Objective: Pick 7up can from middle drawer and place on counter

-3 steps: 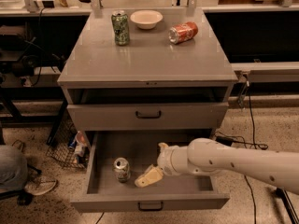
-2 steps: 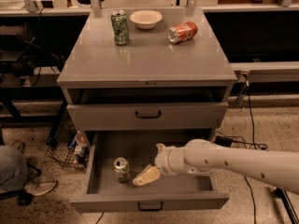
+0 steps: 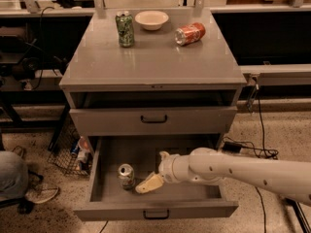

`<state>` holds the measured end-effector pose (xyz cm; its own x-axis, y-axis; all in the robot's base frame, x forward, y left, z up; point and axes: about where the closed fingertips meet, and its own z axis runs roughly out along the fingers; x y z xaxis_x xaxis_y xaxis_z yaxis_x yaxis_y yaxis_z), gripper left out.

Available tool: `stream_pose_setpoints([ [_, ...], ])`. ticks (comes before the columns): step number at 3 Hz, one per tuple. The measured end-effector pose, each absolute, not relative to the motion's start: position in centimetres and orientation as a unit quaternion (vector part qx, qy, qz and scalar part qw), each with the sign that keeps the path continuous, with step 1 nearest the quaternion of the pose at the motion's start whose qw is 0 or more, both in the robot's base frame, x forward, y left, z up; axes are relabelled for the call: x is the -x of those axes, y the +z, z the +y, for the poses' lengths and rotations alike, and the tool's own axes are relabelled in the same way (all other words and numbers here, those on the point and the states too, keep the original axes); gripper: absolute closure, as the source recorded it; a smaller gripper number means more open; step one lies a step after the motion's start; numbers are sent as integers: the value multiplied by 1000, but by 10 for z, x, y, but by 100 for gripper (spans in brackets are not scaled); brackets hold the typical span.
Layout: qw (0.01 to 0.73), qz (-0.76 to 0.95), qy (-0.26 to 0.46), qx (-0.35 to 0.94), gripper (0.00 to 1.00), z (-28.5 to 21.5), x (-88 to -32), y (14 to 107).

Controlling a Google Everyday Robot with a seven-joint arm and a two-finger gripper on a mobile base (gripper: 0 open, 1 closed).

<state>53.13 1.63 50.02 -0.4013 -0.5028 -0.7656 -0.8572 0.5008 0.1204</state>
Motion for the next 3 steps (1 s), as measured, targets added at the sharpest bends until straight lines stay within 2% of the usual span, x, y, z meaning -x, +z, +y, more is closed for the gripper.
stream_pose_setpoints([
  [3,365,766,245,468,0,78,-554,448],
])
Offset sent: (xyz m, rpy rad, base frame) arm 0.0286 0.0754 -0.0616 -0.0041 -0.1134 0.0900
